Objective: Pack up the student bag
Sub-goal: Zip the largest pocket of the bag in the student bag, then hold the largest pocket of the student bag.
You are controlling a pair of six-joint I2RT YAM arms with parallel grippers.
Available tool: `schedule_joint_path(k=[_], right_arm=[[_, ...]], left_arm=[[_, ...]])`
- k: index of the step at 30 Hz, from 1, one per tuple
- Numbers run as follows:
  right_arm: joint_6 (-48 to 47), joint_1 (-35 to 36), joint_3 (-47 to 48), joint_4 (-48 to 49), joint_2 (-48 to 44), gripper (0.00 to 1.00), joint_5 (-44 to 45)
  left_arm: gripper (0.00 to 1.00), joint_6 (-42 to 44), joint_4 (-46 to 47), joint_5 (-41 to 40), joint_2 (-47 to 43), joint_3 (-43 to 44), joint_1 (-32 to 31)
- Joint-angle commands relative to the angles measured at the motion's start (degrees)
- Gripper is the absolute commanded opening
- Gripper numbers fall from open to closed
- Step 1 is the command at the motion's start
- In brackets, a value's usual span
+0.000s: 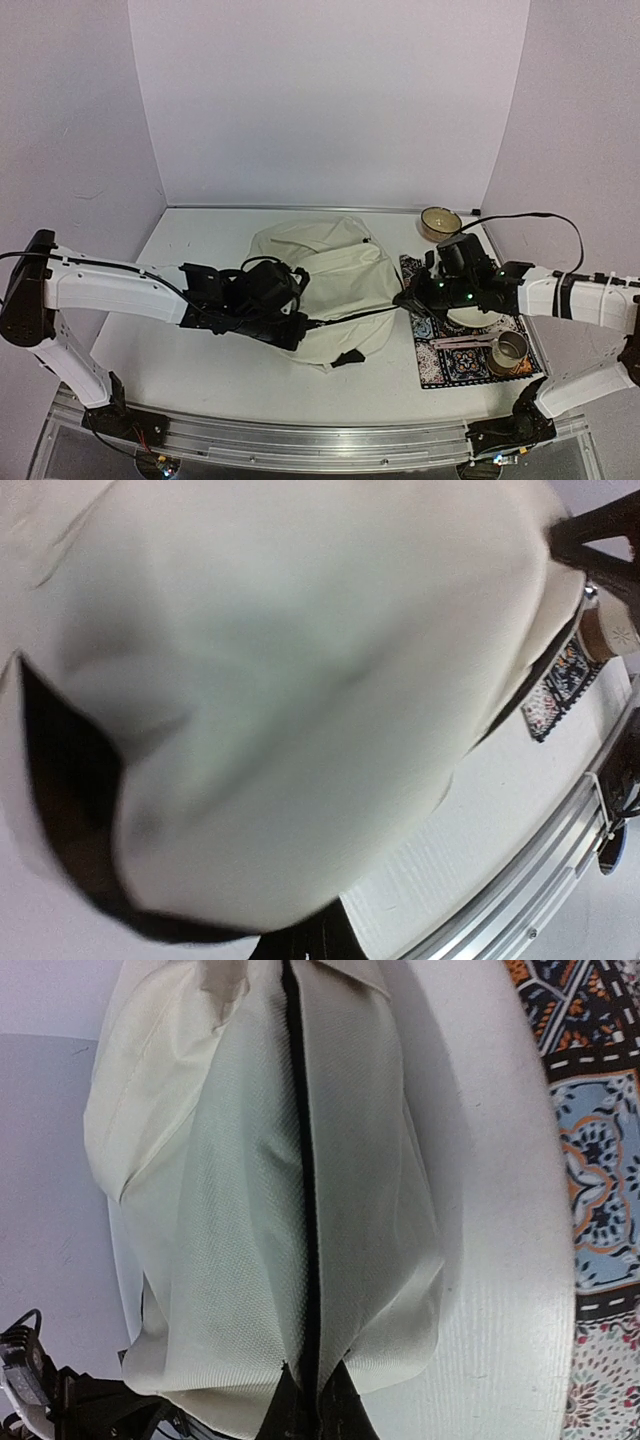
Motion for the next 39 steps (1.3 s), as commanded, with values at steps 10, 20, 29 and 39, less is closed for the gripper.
schedule_joint_path(k=[10,20,29,39], right_arm=[[-11.53,-11.42,11.09,-5.52,9.16,0.00,-3.09],[-23.88,-8.47,25.33,-5.86,21.33,0.31,-13.40],[-46.51,0.90,18.92,-10.78,7.00,0.78,-10.01],[-72.54,10.02,8.04,2.54,2.73,0.83,-11.66]], left_arm=[[0.00,-7.01,-19.77,-11.59,-16.91,-9.45,5.18],[0.00,-1.49,-8.76,-4.02,-15.50,-5.78,1.77],[0.00,7.34,-5.54,-2.24,-2.52,7.81,1.84],[0.00,10.10,0.86,5.80,-0.79,9.65,3.78]])
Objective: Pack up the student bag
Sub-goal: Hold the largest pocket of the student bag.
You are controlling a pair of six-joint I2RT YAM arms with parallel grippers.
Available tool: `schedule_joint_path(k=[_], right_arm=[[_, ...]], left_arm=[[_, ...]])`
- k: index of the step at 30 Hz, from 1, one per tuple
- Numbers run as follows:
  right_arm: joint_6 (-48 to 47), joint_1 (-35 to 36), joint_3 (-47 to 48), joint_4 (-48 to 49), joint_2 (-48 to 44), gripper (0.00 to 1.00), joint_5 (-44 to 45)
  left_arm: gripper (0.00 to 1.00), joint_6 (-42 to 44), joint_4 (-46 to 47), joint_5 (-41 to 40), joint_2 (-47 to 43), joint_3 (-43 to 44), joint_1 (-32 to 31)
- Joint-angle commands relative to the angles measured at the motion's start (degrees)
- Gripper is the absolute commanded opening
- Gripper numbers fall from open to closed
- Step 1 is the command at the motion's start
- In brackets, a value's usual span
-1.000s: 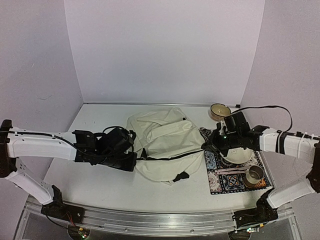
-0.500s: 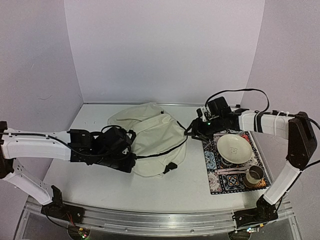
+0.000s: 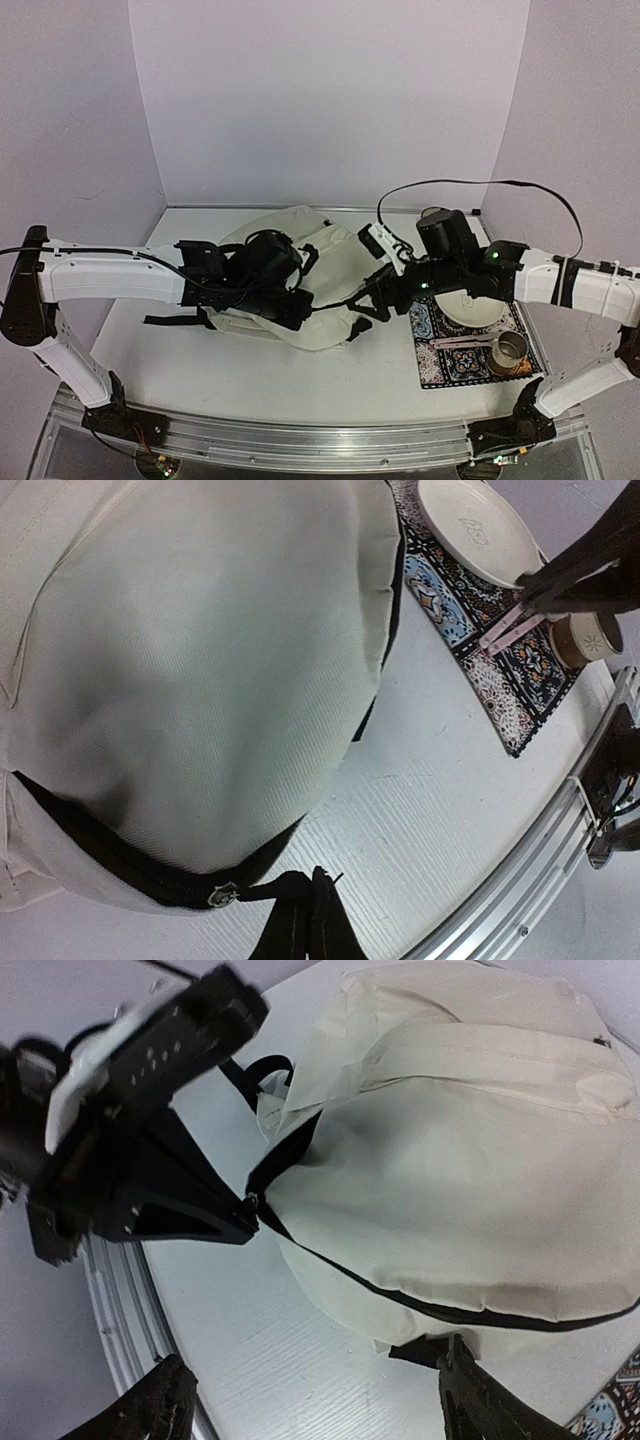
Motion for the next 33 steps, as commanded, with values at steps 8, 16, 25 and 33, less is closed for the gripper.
schedule_joint_path(k=[8,16,25,33], right_arm=[[-33.32,3.64,-6.33,14.72,6.02,0.78,-1.77],[-39.18,4.00,-5.83,23.62,11.98,0.70,0.45],[-41.02,4.67,-9.27,33.56,15.32,0.43,5.56],[-45.67,6.36,-11.37,40.55,17.27,0.40,9.50]], left_arm=[[0.00,3.09,8.32,11.87,-0.93,0.81,3.18],[0.00,2.72,9.11,14.62,-1.13,-0.55,4.04],[0.00,2.91,10.04,19.06,-1.66,-1.26,5.30],[0.00,2.47,12.16,23.39,-2.09,-1.63,5.48]])
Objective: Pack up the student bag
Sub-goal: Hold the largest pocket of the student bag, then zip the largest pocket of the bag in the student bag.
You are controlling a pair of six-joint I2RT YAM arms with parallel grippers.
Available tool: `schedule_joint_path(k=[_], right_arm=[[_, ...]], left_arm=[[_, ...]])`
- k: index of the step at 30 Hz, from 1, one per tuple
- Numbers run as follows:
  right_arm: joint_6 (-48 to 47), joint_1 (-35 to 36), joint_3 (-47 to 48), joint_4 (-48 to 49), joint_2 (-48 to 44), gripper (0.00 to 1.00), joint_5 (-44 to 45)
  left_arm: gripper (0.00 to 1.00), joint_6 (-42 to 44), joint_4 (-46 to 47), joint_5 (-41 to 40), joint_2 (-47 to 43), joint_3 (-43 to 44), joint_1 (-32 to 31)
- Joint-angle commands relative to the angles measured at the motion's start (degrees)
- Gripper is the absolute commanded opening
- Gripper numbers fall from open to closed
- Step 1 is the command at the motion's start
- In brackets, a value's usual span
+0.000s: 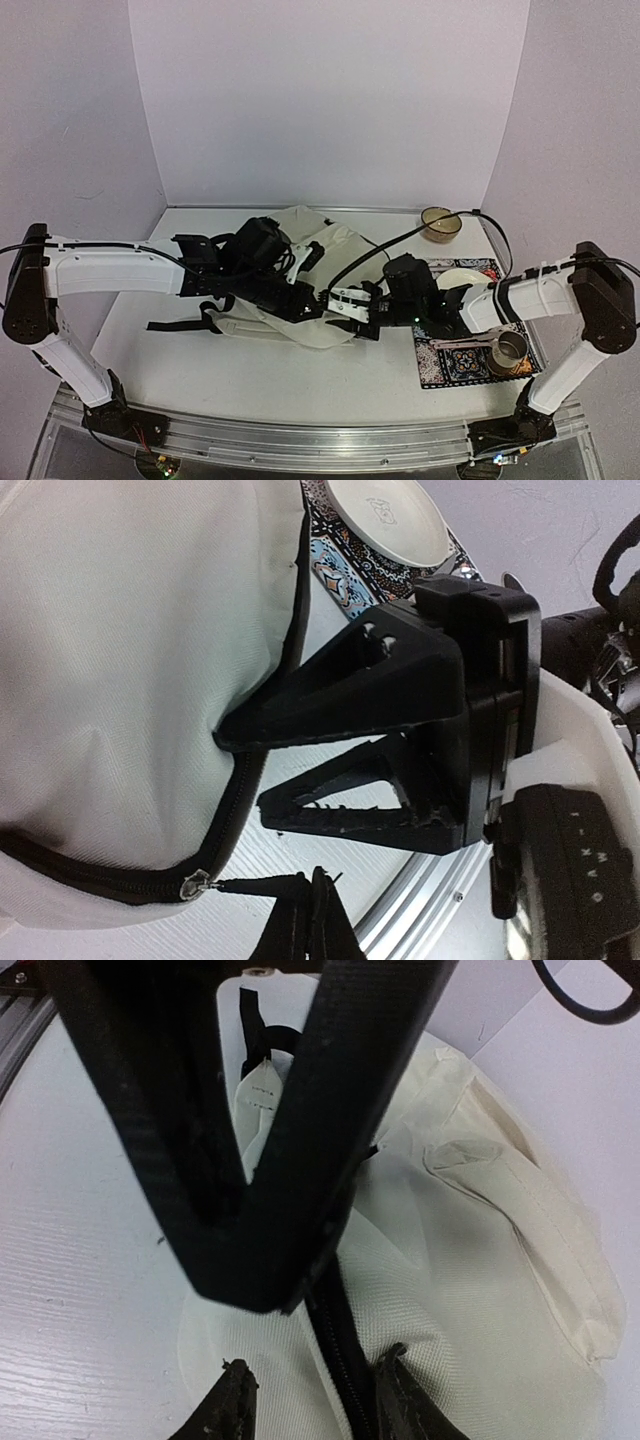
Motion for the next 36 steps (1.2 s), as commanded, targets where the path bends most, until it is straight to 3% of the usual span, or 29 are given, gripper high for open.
schedule_joint_path(k=[1,6,8,11,13,25,31,36], right_arm=[[-3.83,1.62,-1.08,8.09,2.09,0.38,4.02],[-6.08,2.73,-2.65,14.60,3.92,0.32,6.29],[-6.34,2.85,-2.68,14.93,4.22,0.25,6.83],[-5.62,2.83,-3.33,14.72,3.39,0.06,6.87],[-5.02,2.84,-3.90,13.22,2.04,0.00,6.71],[-3.22,2.84,-9.47,3.96,-9.15,0.00,5.85],[-1.91,2.83,-12.47,1.25,-15.58,0.00,7.76],[-0.71,2.84,-13.28,-0.96,-17.69,0.00,7.69]], left_arm=[[0.00,0.23,5.60,4.55,-2.29,0.14,0.15],[0.00,-0.22,6.47,6.12,-2.46,0.03,0.37],[0.00,-0.33,6.47,6.00,-2.72,-0.25,0.62],[0.00,-0.61,6.42,4.79,-3.76,-1.14,1.58],[0.00,-0.43,6.05,4.09,-4.44,-1.76,2.68],[0.00,4.07,-3.22,-2.91,-2.46,-0.80,13.43],[0.00,4.63,-5.72,-6.88,-2.37,-4.39,18.34],[0.00,3.90,-9.13,-14.94,-2.43,-6.72,20.95]])
